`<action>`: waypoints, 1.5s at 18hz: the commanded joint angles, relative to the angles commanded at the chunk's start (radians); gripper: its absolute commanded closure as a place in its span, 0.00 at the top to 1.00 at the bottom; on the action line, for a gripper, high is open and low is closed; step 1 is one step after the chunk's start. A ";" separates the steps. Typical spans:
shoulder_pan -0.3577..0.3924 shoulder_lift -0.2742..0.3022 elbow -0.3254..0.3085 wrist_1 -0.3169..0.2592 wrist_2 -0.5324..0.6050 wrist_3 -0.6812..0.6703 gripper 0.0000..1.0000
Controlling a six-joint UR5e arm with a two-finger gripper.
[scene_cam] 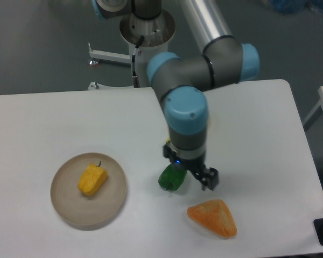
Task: Pick up the yellow pepper from the plate
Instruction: 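Move the gripper over the green pepper toward the yellow pepper on the plate, then lower the open gripper around the yellow pepper and close it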
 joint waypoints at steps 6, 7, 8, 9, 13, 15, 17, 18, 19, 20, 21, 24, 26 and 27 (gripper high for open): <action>-0.094 0.015 -0.086 0.014 -0.114 -0.284 1.00; -0.106 0.009 -0.088 0.017 -0.114 -0.313 1.00; -0.112 0.008 -0.092 0.029 -0.119 -0.332 1.00; -0.127 0.006 -0.106 0.040 -0.128 -0.343 1.00; -0.158 0.008 -0.182 0.126 -0.132 -0.372 1.00; -0.167 0.006 -0.204 0.153 -0.131 -0.372 1.00; -0.186 0.005 -0.222 0.164 -0.126 -0.367 1.00; -0.190 0.000 -0.232 0.175 -0.125 -0.364 1.00; -0.193 -0.001 -0.233 0.181 -0.125 -0.358 1.00; -0.196 -0.004 -0.235 0.190 -0.125 -0.355 1.00; -0.198 -0.011 -0.238 0.193 -0.125 -0.353 1.00; -0.209 -0.017 -0.239 0.196 -0.125 -0.350 1.00; -0.210 -0.023 -0.250 0.198 -0.105 -0.327 1.00; -0.215 -0.023 -0.253 0.198 -0.097 -0.315 1.00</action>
